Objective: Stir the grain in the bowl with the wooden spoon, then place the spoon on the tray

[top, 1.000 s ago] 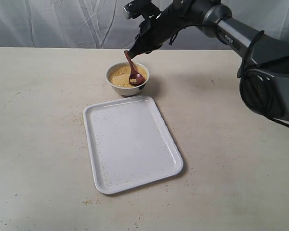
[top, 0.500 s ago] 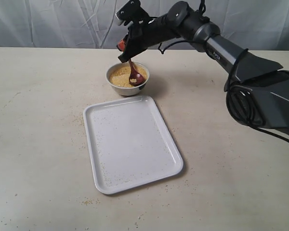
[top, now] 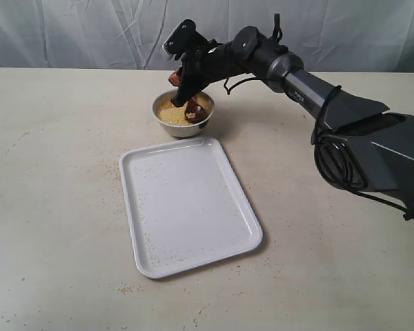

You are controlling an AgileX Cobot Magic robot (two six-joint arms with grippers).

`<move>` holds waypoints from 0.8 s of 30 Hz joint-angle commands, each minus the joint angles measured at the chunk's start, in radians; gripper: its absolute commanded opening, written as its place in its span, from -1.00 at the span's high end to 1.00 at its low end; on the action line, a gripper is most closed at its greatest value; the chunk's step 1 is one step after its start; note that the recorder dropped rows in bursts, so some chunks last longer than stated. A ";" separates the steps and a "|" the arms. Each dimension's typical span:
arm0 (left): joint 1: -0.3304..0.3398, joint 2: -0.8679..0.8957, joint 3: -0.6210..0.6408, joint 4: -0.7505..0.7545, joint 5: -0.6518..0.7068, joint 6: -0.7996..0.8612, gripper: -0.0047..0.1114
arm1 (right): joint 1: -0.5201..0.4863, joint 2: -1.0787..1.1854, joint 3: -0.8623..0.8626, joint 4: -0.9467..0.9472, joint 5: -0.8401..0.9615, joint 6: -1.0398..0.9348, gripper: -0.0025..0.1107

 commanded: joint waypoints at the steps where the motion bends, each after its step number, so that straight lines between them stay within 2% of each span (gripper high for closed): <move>1: 0.004 -0.005 0.005 0.001 -0.006 0.000 0.92 | -0.004 -0.005 -0.005 -0.041 -0.007 0.027 0.97; 6: 0.004 -0.005 0.005 0.006 -0.006 0.000 0.92 | -0.004 -0.014 -0.005 -0.179 0.004 0.116 0.97; 15: 0.004 -0.005 0.005 0.006 -0.006 0.000 0.92 | -0.004 -0.067 -0.005 -0.269 0.035 0.215 0.97; 24: 0.004 -0.005 0.005 0.006 -0.006 0.000 0.92 | -0.004 -0.034 -0.005 -0.259 -0.024 0.250 0.97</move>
